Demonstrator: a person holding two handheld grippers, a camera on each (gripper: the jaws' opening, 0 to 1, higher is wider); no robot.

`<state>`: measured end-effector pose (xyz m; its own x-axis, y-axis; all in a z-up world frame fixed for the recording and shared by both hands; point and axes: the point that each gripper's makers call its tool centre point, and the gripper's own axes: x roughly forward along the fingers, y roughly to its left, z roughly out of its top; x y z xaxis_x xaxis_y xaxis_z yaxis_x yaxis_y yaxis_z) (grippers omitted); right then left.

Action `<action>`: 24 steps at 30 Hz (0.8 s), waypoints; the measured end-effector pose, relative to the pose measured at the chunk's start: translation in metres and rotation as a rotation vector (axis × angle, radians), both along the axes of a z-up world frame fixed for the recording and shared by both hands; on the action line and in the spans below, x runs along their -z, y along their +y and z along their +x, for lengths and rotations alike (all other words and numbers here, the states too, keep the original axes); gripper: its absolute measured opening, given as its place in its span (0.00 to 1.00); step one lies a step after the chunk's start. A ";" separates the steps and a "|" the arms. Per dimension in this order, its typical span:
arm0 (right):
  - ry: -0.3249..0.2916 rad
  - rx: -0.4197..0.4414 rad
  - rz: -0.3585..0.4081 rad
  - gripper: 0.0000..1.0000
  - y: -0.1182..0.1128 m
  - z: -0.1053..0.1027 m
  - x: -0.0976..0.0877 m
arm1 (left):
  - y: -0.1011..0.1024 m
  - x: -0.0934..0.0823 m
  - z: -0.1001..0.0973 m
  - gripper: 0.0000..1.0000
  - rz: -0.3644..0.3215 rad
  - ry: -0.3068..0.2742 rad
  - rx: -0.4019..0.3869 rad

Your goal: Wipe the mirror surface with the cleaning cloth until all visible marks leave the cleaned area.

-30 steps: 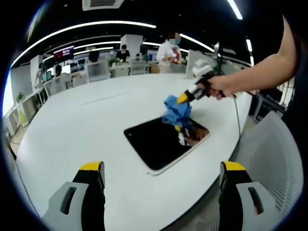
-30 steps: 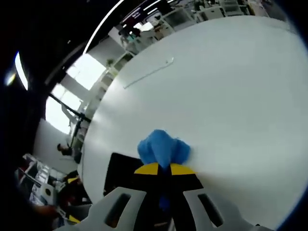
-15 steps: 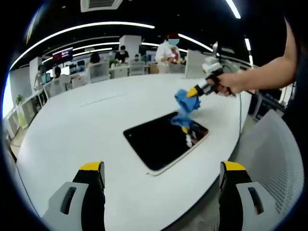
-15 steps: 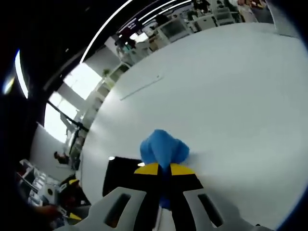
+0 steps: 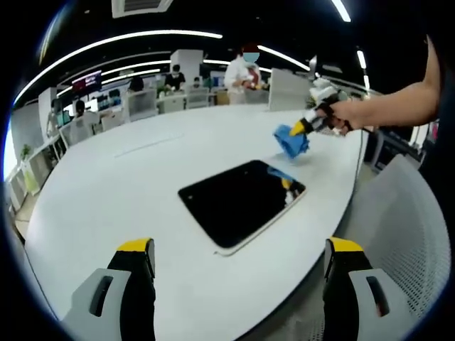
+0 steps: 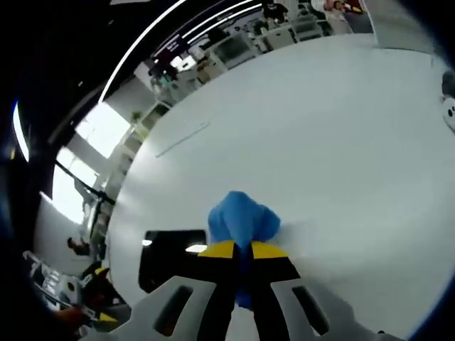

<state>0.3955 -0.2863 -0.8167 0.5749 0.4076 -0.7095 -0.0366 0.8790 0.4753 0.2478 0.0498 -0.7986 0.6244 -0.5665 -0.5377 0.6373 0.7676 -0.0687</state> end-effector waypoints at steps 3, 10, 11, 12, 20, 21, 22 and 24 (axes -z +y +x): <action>0.010 0.008 -0.012 0.01 -0.007 -0.003 0.004 | 0.000 0.000 0.000 1.00 -0.003 0.002 -0.004; 0.037 0.001 -0.039 0.01 -0.012 -0.008 0.014 | 0.000 -0.003 0.000 1.00 -0.002 -0.005 -0.010; 0.042 -0.003 -0.043 0.01 -0.011 -0.008 0.016 | 0.000 -0.002 0.000 1.00 0.000 -0.005 -0.011; 0.050 -0.005 -0.050 0.01 -0.010 -0.010 0.018 | 0.000 -0.002 0.000 1.00 -0.002 -0.005 -0.012; 0.079 -0.032 -0.053 0.02 0.006 -0.012 0.031 | 0.001 0.001 0.000 1.00 0.009 0.001 -0.012; 0.081 -0.041 -0.055 0.02 0.011 -0.012 0.033 | 0.002 0.002 0.001 1.00 0.010 0.002 -0.013; 0.083 -0.047 -0.055 0.02 0.013 -0.012 0.035 | 0.003 0.002 0.001 1.00 0.010 0.002 -0.014; 0.088 -0.058 -0.055 0.02 0.017 -0.010 0.039 | 0.002 0.001 0.001 1.00 0.009 0.003 -0.018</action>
